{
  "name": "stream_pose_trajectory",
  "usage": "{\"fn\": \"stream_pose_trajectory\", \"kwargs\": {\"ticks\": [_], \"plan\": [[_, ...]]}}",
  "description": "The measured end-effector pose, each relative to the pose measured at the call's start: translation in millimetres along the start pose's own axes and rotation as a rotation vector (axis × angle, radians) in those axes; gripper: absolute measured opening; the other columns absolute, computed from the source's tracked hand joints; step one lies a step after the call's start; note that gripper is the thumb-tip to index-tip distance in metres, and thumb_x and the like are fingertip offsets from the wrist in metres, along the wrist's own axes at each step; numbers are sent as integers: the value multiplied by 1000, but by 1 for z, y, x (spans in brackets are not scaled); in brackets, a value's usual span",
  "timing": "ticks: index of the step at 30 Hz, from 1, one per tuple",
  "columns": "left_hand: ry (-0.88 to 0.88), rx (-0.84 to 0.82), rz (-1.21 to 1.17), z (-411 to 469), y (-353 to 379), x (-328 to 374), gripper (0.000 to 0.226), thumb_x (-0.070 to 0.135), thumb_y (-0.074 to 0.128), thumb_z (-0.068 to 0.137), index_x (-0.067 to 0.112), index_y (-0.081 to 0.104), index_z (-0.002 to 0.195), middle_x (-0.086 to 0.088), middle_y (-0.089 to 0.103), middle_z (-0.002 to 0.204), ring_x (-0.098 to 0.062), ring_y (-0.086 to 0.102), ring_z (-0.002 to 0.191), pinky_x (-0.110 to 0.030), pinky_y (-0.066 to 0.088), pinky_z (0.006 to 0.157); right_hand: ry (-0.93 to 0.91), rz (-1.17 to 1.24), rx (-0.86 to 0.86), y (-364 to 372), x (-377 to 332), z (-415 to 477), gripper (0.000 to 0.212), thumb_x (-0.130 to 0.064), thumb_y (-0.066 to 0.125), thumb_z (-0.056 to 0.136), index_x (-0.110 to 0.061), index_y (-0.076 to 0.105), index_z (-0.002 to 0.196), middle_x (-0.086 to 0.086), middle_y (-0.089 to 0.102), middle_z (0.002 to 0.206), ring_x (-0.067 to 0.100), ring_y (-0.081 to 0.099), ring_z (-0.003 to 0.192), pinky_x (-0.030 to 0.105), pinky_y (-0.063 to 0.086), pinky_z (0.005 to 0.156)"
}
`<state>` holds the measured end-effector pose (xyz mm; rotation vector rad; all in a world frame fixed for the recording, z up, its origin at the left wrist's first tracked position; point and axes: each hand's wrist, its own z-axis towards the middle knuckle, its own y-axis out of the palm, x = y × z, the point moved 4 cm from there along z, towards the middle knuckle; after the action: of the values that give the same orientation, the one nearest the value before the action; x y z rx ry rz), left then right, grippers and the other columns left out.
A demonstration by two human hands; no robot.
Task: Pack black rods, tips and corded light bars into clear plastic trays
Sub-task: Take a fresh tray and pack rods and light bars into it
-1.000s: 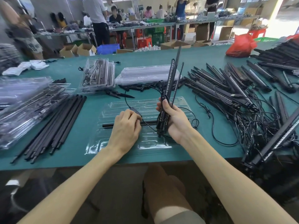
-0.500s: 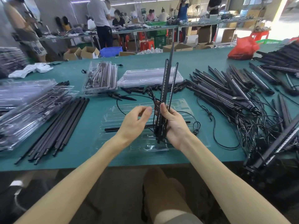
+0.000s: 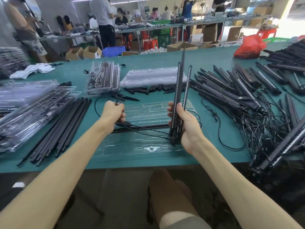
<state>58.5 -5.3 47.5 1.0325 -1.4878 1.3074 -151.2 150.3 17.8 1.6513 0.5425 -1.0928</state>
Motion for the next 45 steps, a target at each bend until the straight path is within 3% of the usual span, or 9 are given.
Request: {"fn": "stream_pose_trajectory", "kwargs": {"ticks": [4, 7, 12, 15, 18, 22, 34, 40, 45], "plan": [[101, 32, 396, 14, -25, -9, 16, 10, 61, 90, 6, 57, 76, -11, 58, 69, -21, 50, 55, -29, 42, 50, -6, 8, 22, -7, -6, 0, 38, -43, 54, 101, -15, 75, 114, 0, 74, 109, 13, 64, 98, 33, 52, 90], [269, 85, 668, 6, -32, 2, 25, 27, 76, 83, 10, 59, 90, 1, 61, 79, -18, 54, 73, -32, 39, 64, -3, 62, 19, -9, -17, 3, 43, -47, 52, 101, -13, 75, 113, 4, 73, 114, 13, 65, 100, 34, 53, 93], [340, -421, 545, -29, 7, 8, 32, 28, 90, 73, 15, 71, 96, 3, 71, 84, -9, 60, 72, -20, 48, 69, 19, 80, -34, -6, -26, 6, 47, -47, 47, 103, -10, 73, 118, 3, 71, 108, 13, 64, 95, 31, 51, 88], [415, -519, 580, -46, 30, 10, 34, 25, 92, 70, 17, 75, 99, 0, 67, 88, -10, 59, 75, -17, 47, 72, 65, 123, -65, -2, -19, 6, 49, -46, 47, 103, -8, 72, 120, 3, 70, 105, 14, 61, 93, 30, 48, 86], [478, -610, 724, -55, 44, 6, 34, 23, 91, 72, 15, 74, 100, -3, 61, 100, -18, 61, 91, -29, 49, 86, 99, 188, -91, -4, -12, 6, 49, -47, 46, 104, -8, 71, 121, 3, 69, 103, 14, 61, 89, 29, 47, 84], [564, -652, 821, -57, 44, 2, 32, 25, 90, 72, 14, 73, 96, 3, 49, 96, -19, 56, 90, -31, 47, 84, 103, 247, -82, -10, -9, 9, 48, -45, 44, 105, -7, 68, 122, 3, 67, 101, 15, 61, 86, 28, 47, 80], [770, -524, 869, -58, 22, -6, 23, 35, 77, 86, 15, 67, 92, 11, 48, 101, -7, 46, 97, -37, 47, 87, 90, 307, -54, -16, -17, 9, 44, -44, 45, 105, -10, 71, 112, 2, 69, 98, 16, 67, 92, 26, 51, 80], [863, -138, 943, -40, -18, 21, 25, 30, 62, 96, 7, 54, 94, -4, 50, 96, -17, 39, 93, -36, 43, 86, 51, 301, -25, -21, -22, 6, 43, -42, 44, 106, -10, 71, 113, 5, 71, 107, 18, 68, 104, 24, 54, 82], [657, 134, 1031, -9, -68, 24, 27, 30, 59, 99, 7, 48, 89, -13, 47, 93, -36, 53, 94, -49, 43, 82, 39, 346, 6, -28, -22, 9, 43, -40, 40, 107, -9, 68, 119, 4, 68, 115, 18, 64, 109, 30, 54, 94]]}}
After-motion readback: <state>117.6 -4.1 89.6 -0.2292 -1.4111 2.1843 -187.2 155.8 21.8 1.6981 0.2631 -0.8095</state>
